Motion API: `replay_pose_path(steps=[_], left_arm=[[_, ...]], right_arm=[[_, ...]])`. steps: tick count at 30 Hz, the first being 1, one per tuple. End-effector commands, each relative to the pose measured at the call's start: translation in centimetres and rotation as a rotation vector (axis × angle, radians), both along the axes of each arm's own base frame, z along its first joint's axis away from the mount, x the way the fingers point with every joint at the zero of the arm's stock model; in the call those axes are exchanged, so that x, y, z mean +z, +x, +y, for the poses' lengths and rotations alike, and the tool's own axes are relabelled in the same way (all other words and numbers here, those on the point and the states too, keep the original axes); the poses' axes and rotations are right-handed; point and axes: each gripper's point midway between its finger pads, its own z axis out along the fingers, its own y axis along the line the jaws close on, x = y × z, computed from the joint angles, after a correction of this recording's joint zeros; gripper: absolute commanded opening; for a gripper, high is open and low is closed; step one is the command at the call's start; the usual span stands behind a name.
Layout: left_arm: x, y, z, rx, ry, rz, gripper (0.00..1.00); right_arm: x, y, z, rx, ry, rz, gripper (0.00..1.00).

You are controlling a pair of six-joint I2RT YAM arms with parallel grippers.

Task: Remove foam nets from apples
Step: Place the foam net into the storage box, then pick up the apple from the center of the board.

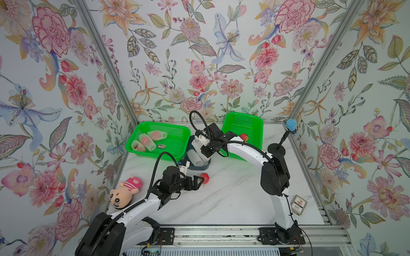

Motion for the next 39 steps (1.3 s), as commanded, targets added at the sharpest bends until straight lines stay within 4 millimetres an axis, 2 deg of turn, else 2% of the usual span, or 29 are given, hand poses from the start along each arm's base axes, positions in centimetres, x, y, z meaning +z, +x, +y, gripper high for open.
replay_pose_path(steps=[1, 7, 11, 14, 20, 26, 33, 37, 39], left_arm=[[-1.4, -0.5, 1.8, 0.04, 0.073, 0.026, 0.99], [-1.1, -0.6, 2.4, 0.059, 0.078, 0.024, 0.99], [-0.9, -0.4, 2.6, 0.073, 0.076, 0.015, 0.99], [-0.8, -0.3, 2.5, 0.069, 0.073, 0.014, 0.99], [-0.9, 0.1, 2.2, 0.073, 0.059, 0.019, 0.99], [-1.0, 0.6, 1.7, 0.061, 0.055, 0.02, 0.99], [-1.2, 1.2, 1.0, 0.051, 0.031, 0.021, 0.99], [-1.5, 1.5, 0.4, 0.044, 0.012, 0.033, 0.99], [-1.4, 1.7, 0.4, 0.05, 0.008, 0.027, 0.99]], right_arm=[[0.4, 1.3, 0.9, -0.033, 0.021, 0.027, 0.41], [-1.7, 2.9, 1.4, -0.046, -0.037, 0.031, 0.75], [-1.1, 3.3, 1.2, -0.052, -0.056, -0.006, 0.91], [0.0, 3.0, 1.3, -0.033, -0.059, -0.036, 0.99], [2.6, 2.2, 0.8, -0.028, -0.069, -0.093, 0.99], [5.0, 0.6, -0.8, -0.031, -0.08, -0.123, 0.99], [6.4, -3.7, -3.5, -0.008, -0.038, -0.154, 0.99], [6.7, -7.8, -5.3, 0.042, 0.05, -0.17, 0.99], [6.3, -10.0, -6.0, 0.068, 0.095, -0.163, 0.99]])
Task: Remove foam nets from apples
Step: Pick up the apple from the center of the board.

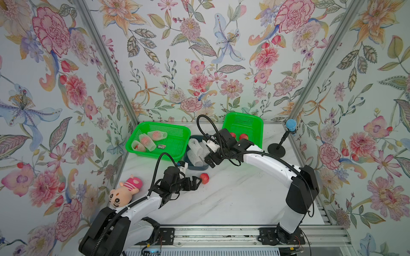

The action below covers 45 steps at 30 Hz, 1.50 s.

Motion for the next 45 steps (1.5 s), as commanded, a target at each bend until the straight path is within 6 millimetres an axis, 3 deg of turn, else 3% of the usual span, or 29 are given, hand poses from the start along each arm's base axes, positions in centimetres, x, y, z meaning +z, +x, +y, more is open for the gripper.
replay_pose_path(steps=[1, 6, 9, 21, 28, 35, 45], left_arm=[[1.5, 1.1, -0.5, 0.011, -0.042, -0.041, 0.99], [2.2, 1.8, 0.2, 0.052, -0.008, -0.064, 0.99], [2.4, 2.3, 1.2, 0.09, 0.057, -0.069, 0.99], [7.8, 3.0, 5.7, 0.175, 0.363, -0.065, 0.99], [11.0, 2.9, 6.5, 0.192, 0.392, -0.103, 0.99], [11.5, 2.4, 7.4, 0.2, 0.418, -0.109, 0.99], [11.6, 2.7, 7.7, 0.2, 0.423, -0.111, 0.99]], right_arm=[[1.1, -2.8, 0.5, 0.074, 0.129, -0.038, 0.99], [-2.3, -7.1, 0.2, 0.126, 0.175, 0.008, 0.99], [-4.4, -7.9, 0.5, 0.097, 0.201, 0.045, 0.99], [-9.9, -6.0, 4.5, 0.022, 0.268, 0.075, 0.99], [-12.1, -4.4, 5.7, -0.028, 0.24, 0.052, 1.0], [-13.8, -3.9, 6.3, -0.042, 0.208, 0.06, 0.84], [-12.5, -4.4, 5.6, -0.03, 0.175, 0.013, 0.53]])
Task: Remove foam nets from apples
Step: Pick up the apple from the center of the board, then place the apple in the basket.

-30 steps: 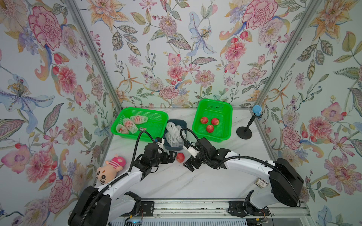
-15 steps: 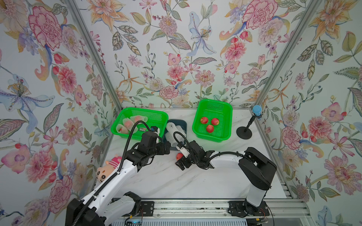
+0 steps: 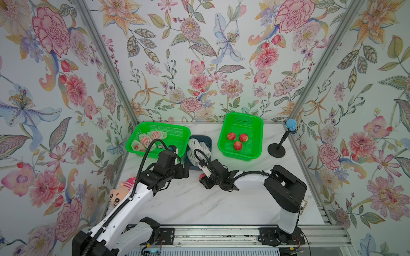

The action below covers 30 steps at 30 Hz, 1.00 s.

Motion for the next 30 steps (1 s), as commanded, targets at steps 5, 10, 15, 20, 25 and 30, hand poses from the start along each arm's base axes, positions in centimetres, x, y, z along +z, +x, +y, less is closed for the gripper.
replay_pose_path(steps=[5, 10, 15, 20, 25, 30], left_arm=[[1.7, 1.0, 1.1, 0.022, 0.023, -0.033, 0.99], [1.8, 1.9, 1.5, 0.032, 0.043, -0.032, 0.99], [1.7, 2.8, 2.2, 0.054, 0.076, -0.026, 0.99], [1.6, 3.6, 3.4, 0.098, 0.087, -0.023, 0.99], [1.7, 4.7, 4.8, 0.137, 0.089, -0.039, 0.99], [1.8, 6.0, 6.3, 0.171, 0.102, -0.054, 0.99]], right_arm=[[3.6, -1.0, -1.0, 0.036, -0.007, -0.043, 0.45], [6.5, -1.4, -3.8, 0.028, 0.002, -0.035, 0.44], [10.7, 0.3, -8.0, -0.057, 0.058, -0.056, 0.44], [14.4, 4.6, -13.8, -0.225, 0.109, -0.095, 0.44], [14.9, 9.7, -19.5, -0.405, 0.075, -0.067, 0.44], [14.0, 14.2, -23.1, -0.515, 0.043, -0.017, 0.44]])
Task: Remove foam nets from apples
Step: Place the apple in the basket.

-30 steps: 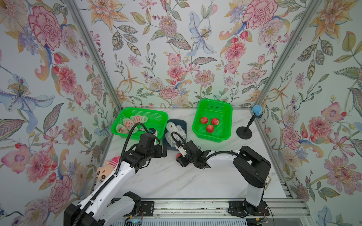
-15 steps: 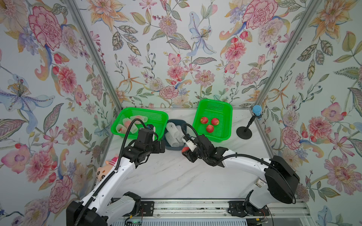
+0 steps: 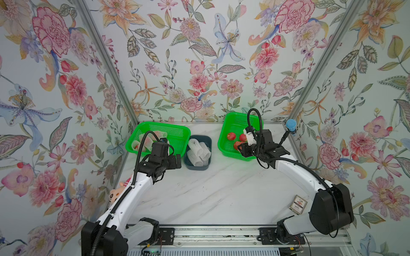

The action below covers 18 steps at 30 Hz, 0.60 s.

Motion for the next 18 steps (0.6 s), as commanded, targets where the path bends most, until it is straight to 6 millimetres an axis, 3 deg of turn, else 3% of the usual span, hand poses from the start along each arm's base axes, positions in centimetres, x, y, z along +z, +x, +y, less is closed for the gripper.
replay_pose_path(steps=[1, 5, 9, 13, 18], left_arm=[[1.3, 1.8, 1.3, 0.021, 0.029, -0.048, 0.99], [0.5, 2.9, 2.7, 0.056, 0.034, -0.024, 0.99], [0.0, 4.3, 4.3, 0.094, 0.042, -0.027, 0.99], [-0.6, 6.0, 6.7, 0.166, 0.038, -0.025, 0.99], [-0.1, 8.1, 8.4, 0.226, 0.066, -0.037, 0.99]], right_arm=[[-1.4, 1.6, -1.4, -0.027, -0.019, 0.076, 0.44], [-3.8, 4.7, -2.5, -0.054, -0.031, 0.143, 0.44], [-6.6, 6.6, -2.4, -0.057, -0.058, 0.21, 0.44], [-8.9, 7.2, -2.3, -0.068, -0.069, 0.258, 0.44], [-10.1, 7.2, -2.4, -0.082, -0.095, 0.278, 0.47]])
